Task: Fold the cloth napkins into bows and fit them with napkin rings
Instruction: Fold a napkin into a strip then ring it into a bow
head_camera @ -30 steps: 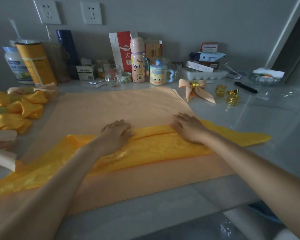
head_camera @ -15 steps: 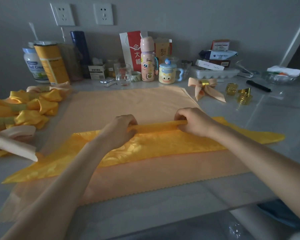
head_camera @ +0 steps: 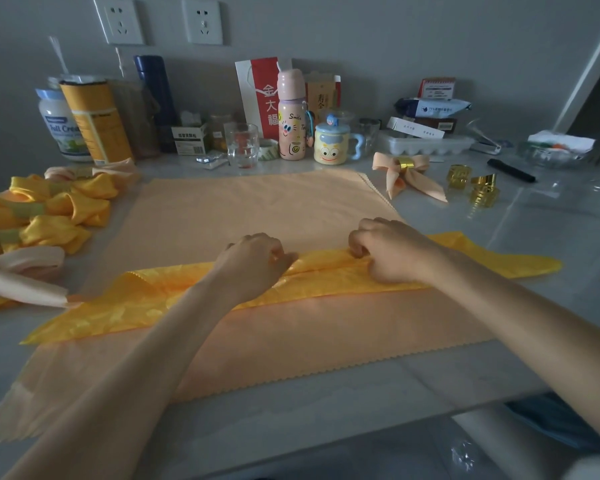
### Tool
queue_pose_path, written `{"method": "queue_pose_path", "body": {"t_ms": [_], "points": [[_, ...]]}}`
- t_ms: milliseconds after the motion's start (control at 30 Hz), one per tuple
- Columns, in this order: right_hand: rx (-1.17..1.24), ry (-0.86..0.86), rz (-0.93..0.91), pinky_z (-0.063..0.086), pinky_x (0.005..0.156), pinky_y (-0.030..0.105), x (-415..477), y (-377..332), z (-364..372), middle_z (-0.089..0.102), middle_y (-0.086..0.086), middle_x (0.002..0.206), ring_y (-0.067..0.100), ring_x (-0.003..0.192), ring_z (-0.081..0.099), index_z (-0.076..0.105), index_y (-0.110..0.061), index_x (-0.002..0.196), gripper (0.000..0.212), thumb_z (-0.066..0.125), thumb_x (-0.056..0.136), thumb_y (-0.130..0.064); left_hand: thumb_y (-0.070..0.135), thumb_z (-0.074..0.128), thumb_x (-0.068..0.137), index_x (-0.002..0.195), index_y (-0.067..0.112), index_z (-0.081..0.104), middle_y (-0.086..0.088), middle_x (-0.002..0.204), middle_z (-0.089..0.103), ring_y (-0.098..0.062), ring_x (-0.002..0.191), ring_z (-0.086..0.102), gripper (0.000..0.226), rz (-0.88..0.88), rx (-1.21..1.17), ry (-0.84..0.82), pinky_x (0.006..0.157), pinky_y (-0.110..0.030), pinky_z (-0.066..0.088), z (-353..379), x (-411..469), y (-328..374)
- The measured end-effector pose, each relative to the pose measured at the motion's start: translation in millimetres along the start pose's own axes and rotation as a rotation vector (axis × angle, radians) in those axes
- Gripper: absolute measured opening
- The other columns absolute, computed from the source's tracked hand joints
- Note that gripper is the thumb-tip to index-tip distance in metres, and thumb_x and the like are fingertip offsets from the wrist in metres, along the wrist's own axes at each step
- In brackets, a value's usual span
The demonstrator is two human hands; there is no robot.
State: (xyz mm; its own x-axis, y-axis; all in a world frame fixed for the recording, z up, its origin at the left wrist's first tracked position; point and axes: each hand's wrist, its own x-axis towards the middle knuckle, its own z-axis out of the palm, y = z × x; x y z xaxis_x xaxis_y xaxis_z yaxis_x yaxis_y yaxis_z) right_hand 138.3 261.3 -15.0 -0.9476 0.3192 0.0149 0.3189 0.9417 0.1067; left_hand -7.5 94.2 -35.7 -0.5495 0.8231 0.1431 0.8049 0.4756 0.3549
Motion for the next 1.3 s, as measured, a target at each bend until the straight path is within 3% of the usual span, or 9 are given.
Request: {"method": "queue_pose_path", "body": {"t_ms": [67, 167, 300, 400, 567, 833, 933, 1100, 1300], "points": [[0.076, -0.008, 0.088, 0.041, 0.069, 0.031, 5.5, -5.0, -8.2, 0.055, 0.003, 0.101, 0.024, 0.094, 0.053, 0.06, -0.012, 0.092, 0.014, 0.049, 0.083, -0.015, 0.044, 0.047, 0.094, 0.102, 0.018, 0.062, -0.001, 0.114, 0.058, -0.023, 0.109, 0.052, 0.031, -0.014, 0.046, 0.036, 0.091, -0.033, 0.037, 3.9, 0.8, 1.0], [0.02, 0.141, 0.083, 0.035, 0.065, 0.029, 23.4, -17.2, -7.2, 0.058, 0.01, 0.097, 0.03, 0.091, 0.057, 0.06, -0.006, 0.084, 0.02, 0.046, 0.089, -0.02, 0.039, 0.045, 0.095, 0.106, 0.02, 0.055, -0.002, 0.116, 0.056, -0.025, 0.113, 0.05, 0.024, 0.009, 0.114, 0.037, 0.093, -0.036, 0.035, 9.7, 0.3, 2.8], [0.176, 0.137, -0.103, 0.041, 0.095, 0.033, 49.4, -51.8, 12.5, 0.055, 0.009, 0.126, 0.026, 0.119, 0.051, 0.062, -0.008, 0.115, 0.029, 0.044, 0.095, -0.02, 0.038, 0.039, 0.098, 0.136, 0.024, 0.038, -0.001, 0.139, 0.045, -0.022, 0.131, 0.038, 0.04, 0.008, 0.237, -0.027, 0.111, -0.051, 0.018, 11.9, 3.1, 2.2], [0.202, 0.032, -0.134, 0.023, 0.113, 0.033, 59.5, -62.5, 29.7, 0.034, 0.011, 0.149, 0.022, 0.139, 0.028, 0.045, -0.007, 0.133, 0.038, 0.033, 0.099, -0.019, 0.035, 0.032, 0.101, 0.14, 0.02, 0.033, 0.0, 0.147, 0.032, -0.018, 0.14, 0.022, 0.042, -0.001, 0.353, -0.071, 0.112, -0.057, 0.013, 16.5, 4.5, -1.0], [0.245, -0.132, 0.103, 0.001, 0.118, 0.036, 43.9, -40.4, 35.7, 0.001, 0.0, 0.159, 0.015, 0.146, -0.002, 0.01, -0.022, 0.151, 0.065, 0.016, 0.096, -0.057, 0.047, 0.016, 0.099, 0.149, 0.027, 0.014, 0.001, 0.159, 0.002, -0.019, 0.146, 0.001, 0.053, -0.093, 0.235, -0.211, 0.115, -0.05, -0.002, 18.8, 4.5, -7.8], [0.237, -0.146, 0.24, 0.001, 0.118, 0.034, 20.2, 12.3, 42.7, -0.003, 0.0, 0.159, 0.015, 0.146, -0.005, 0.005, -0.018, 0.151, 0.067, 0.01, 0.096, -0.056, 0.048, 0.012, 0.099, 0.15, 0.03, 0.009, -0.003, 0.159, -0.002, -0.021, 0.146, -0.003, 0.054, -0.084, 0.223, -0.24, 0.116, -0.045, -0.004, 18.6, 5.5, -13.0], [0.273, -0.099, 0.248, 0.003, 0.117, 0.03, 10.7, 26.9, 42.6, 0.004, 0.001, 0.159, 0.014, 0.146, 0.001, 0.012, -0.013, 0.15, 0.062, 0.016, 0.099, -0.048, 0.045, 0.016, 0.1, 0.148, 0.03, 0.017, -0.003, 0.159, 0.001, -0.019, 0.146, -0.003, 0.05, -0.059, 0.126, -0.243, 0.116, -0.042, -0.003, 14.4, 4.0, -14.0], [0.5, 0.133, 0.137, 0.036, 0.1, 0.024, -7.2, 32.7, 30.5, 0.057, 0.002, 0.124, 0.016, 0.117, 0.051, 0.061, -0.012, 0.119, 0.03, 0.052, 0.094, -0.026, 0.027, 0.041, 0.098, 0.133, 0.021, 0.049, -0.003, 0.15, 0.03, -0.019, 0.141, 0.019, 0.037, 0.049, -0.005, -0.123, 0.114, -0.034, 0.012, 4.0, 2.7, -12.8], [0.479, 0.236, 0.081, 0.044, 0.08, 0.024, -14.7, 29.6, 15.6, 0.06, -0.002, 0.092, 0.015, 0.088, 0.056, 0.064, -0.012, 0.091, 0.009, 0.066, 0.082, -0.011, 0.015, 0.059, 0.084, 0.107, 0.016, 0.06, -0.001, 0.12, 0.054, -0.021, 0.114, 0.049, 0.023, 0.139, -0.046, -0.002, 0.101, -0.038, 0.037, -2.9, -1.6, -6.3]]}}
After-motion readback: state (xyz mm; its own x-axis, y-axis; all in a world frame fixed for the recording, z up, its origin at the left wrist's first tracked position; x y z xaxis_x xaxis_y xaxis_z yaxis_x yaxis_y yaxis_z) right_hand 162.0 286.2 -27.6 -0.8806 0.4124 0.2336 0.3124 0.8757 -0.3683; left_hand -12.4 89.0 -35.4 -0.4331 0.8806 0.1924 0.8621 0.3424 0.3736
